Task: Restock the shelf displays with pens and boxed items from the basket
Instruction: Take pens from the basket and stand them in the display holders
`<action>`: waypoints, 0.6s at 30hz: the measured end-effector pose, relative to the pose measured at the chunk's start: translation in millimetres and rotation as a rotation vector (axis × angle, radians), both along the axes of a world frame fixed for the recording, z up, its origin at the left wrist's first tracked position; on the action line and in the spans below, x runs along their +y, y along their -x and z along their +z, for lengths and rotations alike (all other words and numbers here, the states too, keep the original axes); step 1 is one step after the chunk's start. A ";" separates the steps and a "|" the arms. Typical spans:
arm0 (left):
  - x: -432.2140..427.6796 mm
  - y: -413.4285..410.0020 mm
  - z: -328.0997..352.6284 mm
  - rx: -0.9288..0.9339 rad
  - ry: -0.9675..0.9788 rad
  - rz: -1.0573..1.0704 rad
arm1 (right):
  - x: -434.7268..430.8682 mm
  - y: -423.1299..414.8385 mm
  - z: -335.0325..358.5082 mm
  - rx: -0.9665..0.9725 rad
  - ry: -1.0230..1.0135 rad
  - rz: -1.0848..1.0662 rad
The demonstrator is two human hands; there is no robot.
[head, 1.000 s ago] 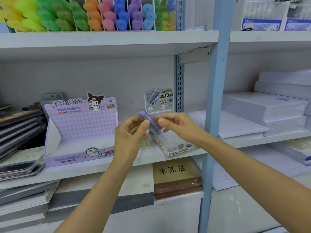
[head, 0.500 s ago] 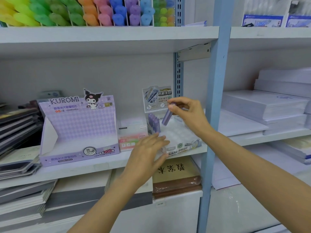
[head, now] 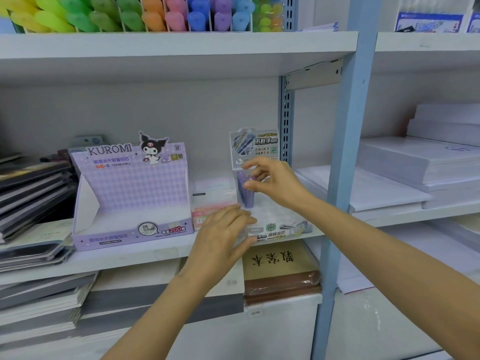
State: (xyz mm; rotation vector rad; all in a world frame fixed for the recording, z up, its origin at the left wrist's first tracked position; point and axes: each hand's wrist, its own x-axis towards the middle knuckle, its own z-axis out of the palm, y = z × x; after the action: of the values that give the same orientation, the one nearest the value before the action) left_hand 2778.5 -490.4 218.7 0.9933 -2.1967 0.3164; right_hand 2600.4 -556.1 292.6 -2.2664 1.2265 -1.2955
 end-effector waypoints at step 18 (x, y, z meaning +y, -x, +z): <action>50.6 -41.7 -136.6 0.263 -0.105 0.085 | 104.1 -41.1 -106.0 0.047 0.057 0.297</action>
State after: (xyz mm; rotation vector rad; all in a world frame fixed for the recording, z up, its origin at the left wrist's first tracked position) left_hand 2820.2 -439.8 82.1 1.1202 -1.9524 0.1014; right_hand 2641.5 -452.0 186.6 -2.4178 0.8329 -1.1856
